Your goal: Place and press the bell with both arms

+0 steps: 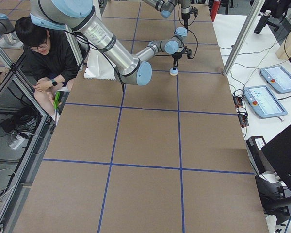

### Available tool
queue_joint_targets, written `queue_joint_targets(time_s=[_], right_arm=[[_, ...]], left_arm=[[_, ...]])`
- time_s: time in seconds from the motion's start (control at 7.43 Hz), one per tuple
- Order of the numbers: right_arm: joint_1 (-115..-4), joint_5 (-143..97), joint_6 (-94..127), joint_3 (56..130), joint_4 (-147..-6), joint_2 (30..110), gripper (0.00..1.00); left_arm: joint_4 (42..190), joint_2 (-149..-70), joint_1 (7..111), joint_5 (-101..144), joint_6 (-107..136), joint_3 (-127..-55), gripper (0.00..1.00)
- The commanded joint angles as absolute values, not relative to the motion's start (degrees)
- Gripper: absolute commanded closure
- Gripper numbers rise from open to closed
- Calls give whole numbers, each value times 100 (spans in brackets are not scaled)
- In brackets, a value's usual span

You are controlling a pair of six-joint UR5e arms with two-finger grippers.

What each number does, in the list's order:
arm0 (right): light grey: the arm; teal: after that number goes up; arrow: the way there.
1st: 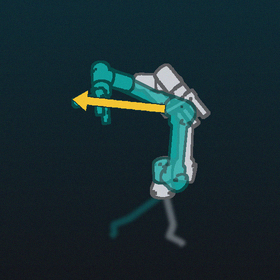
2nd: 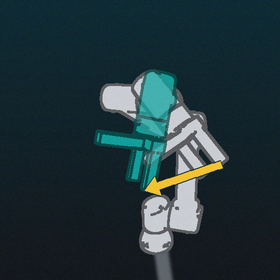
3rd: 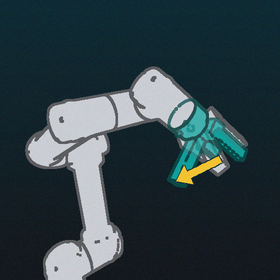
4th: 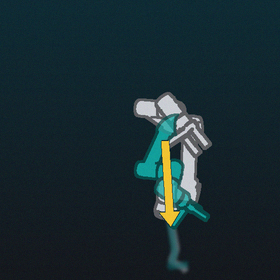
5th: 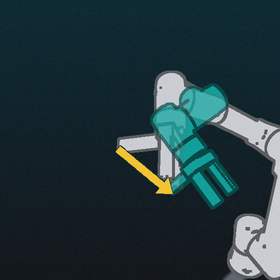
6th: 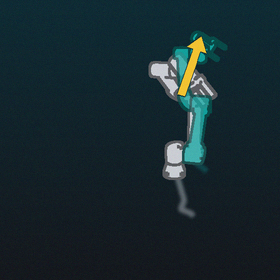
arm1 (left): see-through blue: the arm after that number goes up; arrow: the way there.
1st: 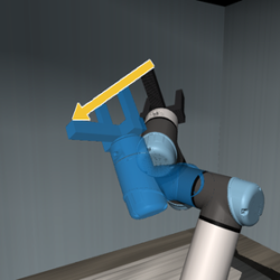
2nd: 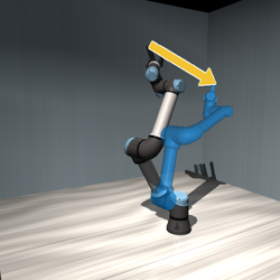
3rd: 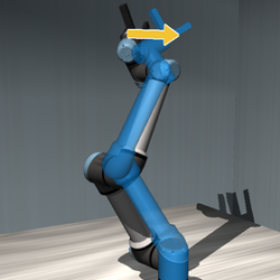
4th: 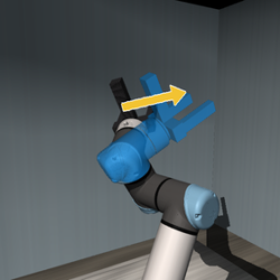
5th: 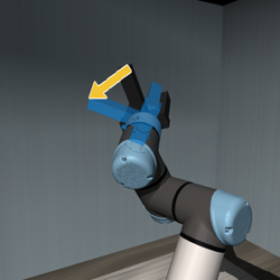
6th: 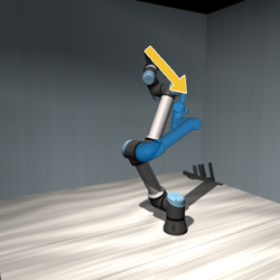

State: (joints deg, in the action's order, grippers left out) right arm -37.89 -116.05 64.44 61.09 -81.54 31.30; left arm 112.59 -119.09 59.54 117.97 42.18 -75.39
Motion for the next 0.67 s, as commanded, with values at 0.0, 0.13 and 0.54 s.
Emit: queue_joint_targets(time_s=[0.0, 0.13, 0.54], right_arm=[[-3928, -11680, 6451, 6291, -8156, 3076, 100], [-3990, -11759, 6521, 6632, -8226, 3137, 100], [-4331, -12093, 6461, 8256, -8455, 4389, 0]], left_arm=[[11259, -11909, 5950, 11795, 4210, -7541, 0], [11259, -11900, 5968, 11804, 4210, -7541, 0], [11259, -11481, 6142, 11830, 4166, -7899, 0]])
